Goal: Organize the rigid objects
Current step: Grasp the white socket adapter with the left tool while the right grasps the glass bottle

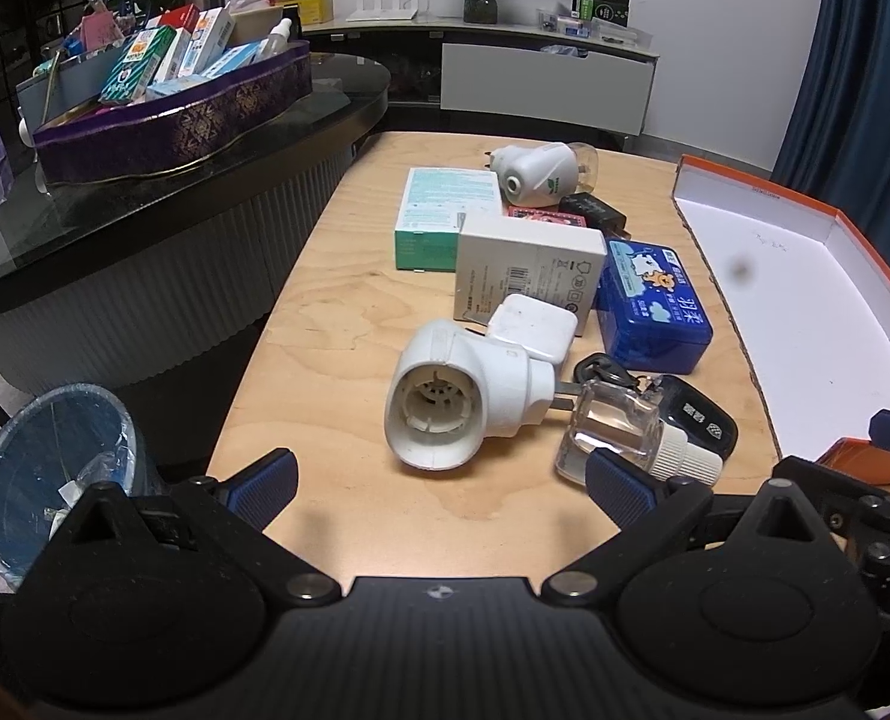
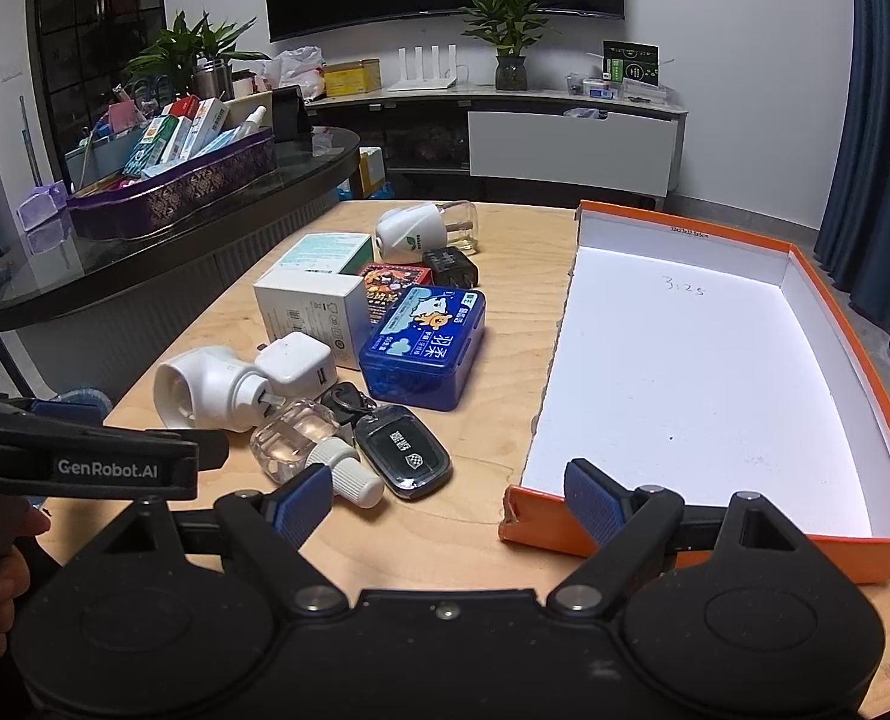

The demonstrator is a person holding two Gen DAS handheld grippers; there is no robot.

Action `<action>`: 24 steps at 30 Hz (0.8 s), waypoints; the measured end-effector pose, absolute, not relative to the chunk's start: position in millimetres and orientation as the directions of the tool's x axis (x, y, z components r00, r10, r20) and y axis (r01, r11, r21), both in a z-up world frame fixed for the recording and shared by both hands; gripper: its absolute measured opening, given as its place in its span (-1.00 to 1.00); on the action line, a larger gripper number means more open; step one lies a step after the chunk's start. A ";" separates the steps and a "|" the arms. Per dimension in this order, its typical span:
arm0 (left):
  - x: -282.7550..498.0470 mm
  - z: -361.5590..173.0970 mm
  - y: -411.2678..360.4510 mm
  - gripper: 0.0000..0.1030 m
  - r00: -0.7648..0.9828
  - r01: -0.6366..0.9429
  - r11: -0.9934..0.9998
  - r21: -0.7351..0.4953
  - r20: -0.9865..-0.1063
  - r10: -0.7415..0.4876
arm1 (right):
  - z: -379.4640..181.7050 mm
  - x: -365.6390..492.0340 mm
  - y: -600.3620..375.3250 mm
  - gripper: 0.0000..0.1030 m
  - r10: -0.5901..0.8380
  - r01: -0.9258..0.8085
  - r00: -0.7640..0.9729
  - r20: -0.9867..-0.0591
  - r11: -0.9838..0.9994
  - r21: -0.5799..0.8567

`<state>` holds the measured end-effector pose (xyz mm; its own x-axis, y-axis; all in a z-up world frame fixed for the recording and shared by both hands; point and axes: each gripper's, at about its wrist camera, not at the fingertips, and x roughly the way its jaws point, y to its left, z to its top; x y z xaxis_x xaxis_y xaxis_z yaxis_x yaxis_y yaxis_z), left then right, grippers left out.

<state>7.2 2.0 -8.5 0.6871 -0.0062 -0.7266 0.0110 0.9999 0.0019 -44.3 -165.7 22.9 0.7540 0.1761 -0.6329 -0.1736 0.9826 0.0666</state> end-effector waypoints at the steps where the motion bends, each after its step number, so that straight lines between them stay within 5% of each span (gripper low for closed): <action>1: 7.6 -8.6 3.0 1.00 0.687 0.008 1.000 -0.001 -0.727 -0.006 | 22.9 -44.7 -166.0 0.93 0.182 -0.177 0.758 -0.627 0.982 0.071; 23: 50.7 -34.9 9.8 1.00 0.715 0.119 0.991 0.054 -0.698 -0.048 | 19.5 -47.3 -149.0 0.93 0.235 -0.303 0.744 -0.626 0.953 -0.003; 24: 50.9 -35.2 10.4 0.89 0.718 0.127 0.991 0.043 -0.693 -0.062 | 19.2 -46.8 -148.5 0.93 0.238 -0.310 0.742 -0.627 0.951 -0.007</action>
<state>50.9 10.4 -35.2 0.7183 -0.0625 -0.6929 0.1274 0.9909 0.0427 -46.8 -148.5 19.2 0.7419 0.2376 -0.6270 -0.3101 0.9507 -0.0066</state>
